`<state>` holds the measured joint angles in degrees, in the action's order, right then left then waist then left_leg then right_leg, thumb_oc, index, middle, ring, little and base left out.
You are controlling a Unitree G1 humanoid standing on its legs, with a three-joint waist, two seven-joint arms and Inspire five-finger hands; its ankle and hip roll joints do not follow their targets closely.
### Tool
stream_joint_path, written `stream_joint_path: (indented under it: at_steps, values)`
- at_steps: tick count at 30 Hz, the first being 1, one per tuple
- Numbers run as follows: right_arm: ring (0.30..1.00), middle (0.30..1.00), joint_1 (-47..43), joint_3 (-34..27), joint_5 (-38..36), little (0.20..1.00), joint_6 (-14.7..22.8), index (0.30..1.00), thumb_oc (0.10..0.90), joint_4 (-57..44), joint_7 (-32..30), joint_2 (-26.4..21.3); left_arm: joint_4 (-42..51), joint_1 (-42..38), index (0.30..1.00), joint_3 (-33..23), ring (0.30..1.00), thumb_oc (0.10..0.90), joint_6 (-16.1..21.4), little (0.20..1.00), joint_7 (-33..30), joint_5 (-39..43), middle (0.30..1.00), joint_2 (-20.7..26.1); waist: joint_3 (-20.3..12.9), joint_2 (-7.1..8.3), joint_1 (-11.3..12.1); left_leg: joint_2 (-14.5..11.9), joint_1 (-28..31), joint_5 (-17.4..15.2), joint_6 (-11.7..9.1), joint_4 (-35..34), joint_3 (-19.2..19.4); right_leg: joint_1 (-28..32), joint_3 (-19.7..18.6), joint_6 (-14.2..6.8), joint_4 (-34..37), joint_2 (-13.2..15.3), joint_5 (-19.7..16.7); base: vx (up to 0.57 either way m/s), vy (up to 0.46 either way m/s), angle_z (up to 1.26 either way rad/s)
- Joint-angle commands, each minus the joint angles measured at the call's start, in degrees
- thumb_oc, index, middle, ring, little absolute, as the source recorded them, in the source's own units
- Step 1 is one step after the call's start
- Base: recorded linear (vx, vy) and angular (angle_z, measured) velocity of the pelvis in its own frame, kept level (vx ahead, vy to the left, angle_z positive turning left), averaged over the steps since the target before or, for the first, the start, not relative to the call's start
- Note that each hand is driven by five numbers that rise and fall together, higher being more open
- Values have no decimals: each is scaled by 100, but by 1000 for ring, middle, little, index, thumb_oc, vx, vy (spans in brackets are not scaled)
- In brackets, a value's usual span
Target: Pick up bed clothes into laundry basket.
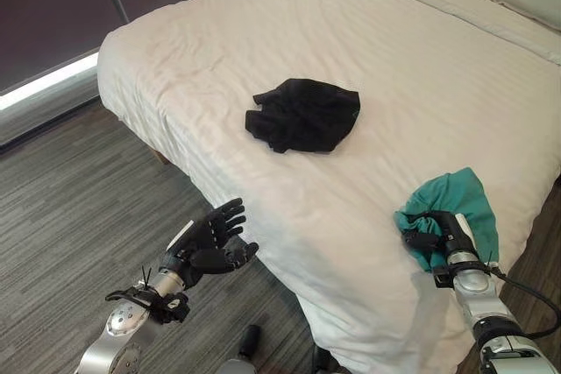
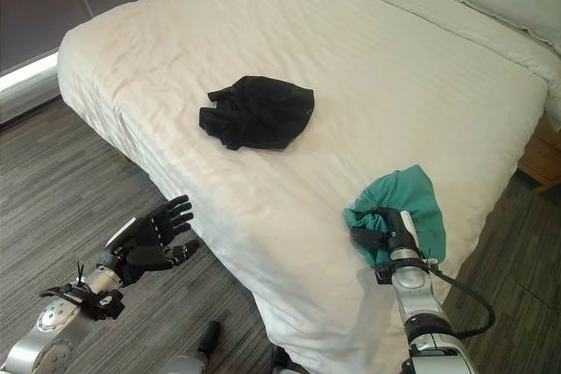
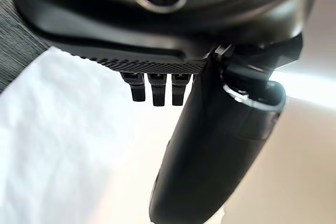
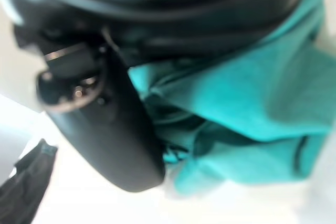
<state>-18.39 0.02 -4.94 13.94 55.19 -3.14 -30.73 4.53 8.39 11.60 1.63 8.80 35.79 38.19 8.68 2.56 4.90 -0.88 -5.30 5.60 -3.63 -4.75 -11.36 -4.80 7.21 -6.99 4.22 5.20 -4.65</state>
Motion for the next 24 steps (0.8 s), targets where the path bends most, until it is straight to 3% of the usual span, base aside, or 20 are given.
stream_joint_path:
  at_steps: [1,2,3,8,11,12,14,16,17,19,20,21,22,23,24]
  values:
    - [300,300,1928,1094,-294,300,-1268,300,400,-104,917,130,-2007,-4719,900,286,900,800,482,900,-1029,-2452,900,1151,176,0,-724,-211,-434,149,-142,1500,-285,190,-1037,257,-703,-313,554,151,-47,-26]
    - [300,300,1942,1054,-294,300,-1285,300,400,-126,920,152,-2091,-4833,900,384,900,800,514,900,-1037,-2440,900,1145,192,24,-677,-207,-424,137,-137,1501,-270,197,-1050,255,-700,-307,562,234,96,-40]
    - [300,300,1949,999,-462,300,-1273,300,400,-256,957,23,-3041,-5728,900,948,900,800,414,900,-1135,-2664,900,1544,77,-48,-797,-216,-605,198,-140,1132,-232,322,-1240,201,-649,-328,547,225,108,-70]
    - [300,300,2065,1036,-703,300,-1126,300,400,-798,1015,-14,-5281,-7550,900,2276,900,800,347,900,-1361,-3208,900,2018,21,-280,-764,52,-902,549,-147,310,-424,762,-2017,150,-689,-542,788,251,180,-129]
    - [300,300,2118,1059,-678,300,-1127,300,400,-906,1036,-4,-5767,-7871,900,2548,900,800,345,900,-1376,-3354,900,2126,-33,-314,-751,76,-795,553,-119,358,-399,857,-2309,102,-741,-536,853,171,295,-108]
    - [300,300,2039,1102,-679,300,-1154,300,400,-863,1039,97,-6220,-7918,900,2458,900,800,315,900,-1366,-3225,900,2087,-196,-343,-855,-27,-546,443,-61,436,-200,845,-2458,-19,-830,-466,926,206,380,-115]
    - [300,300,1964,1112,-701,300,-1158,300,400,-721,1009,187,-6779,-8099,900,2652,900,800,315,900,-1290,-3329,900,2175,-283,-277,-875,-2,-337,148,80,649,91,793,-2701,-170,-1154,-308,988,220,395,-109]
    - [300,300,1943,1082,-770,300,-1179,300,400,-661,1041,289,-6929,-8131,900,2697,900,800,294,900,-1245,-3420,900,2286,-319,-269,-850,-90,-179,47,110,657,347,709,-2741,-296,-1350,-263,942,133,239,-138]
    - [300,300,1952,1099,-780,300,-1168,300,400,-622,1069,356,-7088,-8171,900,2732,900,800,274,900,-1263,-3496,900,2321,-317,-245,-861,-130,-9,-30,160,666,510,634,-2679,-399,-1570,-222,864,152,290,-170]
    - [300,300,1934,1190,-697,300,-1167,300,400,-525,1096,428,-7219,-8116,900,2707,900,800,254,900,-1273,-3712,900,2392,-237,-213,-822,-227,276,-135,183,625,766,362,-2174,-467,-1948,-81,605,46,253,-132]
    - [300,300,1932,1284,-569,300,-1172,300,400,-504,1101,469,-7402,-7914,900,2528,900,800,179,900,-1319,-3917,900,2500,-226,-121,-766,-295,499,-218,167,486,1113,120,-1171,-458,-1619,130,456,-10,187,-81]
    - [300,300,1934,1289,-568,300,-1173,300,400,-505,1101,464,-7399,-7898,900,2514,900,800,180,900,-1321,-3921,900,2502,-226,-128,-780,-296,509,-219,167,477,1104,138,-1158,-458,-1604,130,455,-7,163,-91]
    - [300,300,1976,1288,-563,300,-1174,300,400,-569,1126,411,-7486,-7840,900,2540,900,800,129,900,-1326,-4115,900,2580,-215,-57,-755,-280,509,-235,164,454,1197,114,-806,-414,-1406,143,410,7,52,-109]
    - [300,300,2121,1382,-492,300,-1186,300,400,-626,1203,388,-7547,-7930,900,2524,900,800,51,900,-1346,-4308,900,2592,-231,77,-736,-259,395,-231,189,501,1223,252,-899,-437,-1218,165,373,5,55,-100]
    - [300,300,2126,1380,-490,300,-1186,300,400,-629,1204,395,-7549,-7941,900,2539,900,800,49,900,-1345,-4311,900,2590,-234,88,-736,-251,388,-240,193,516,1221,264,-896,-442,-1196,174,367,17,5,-49]
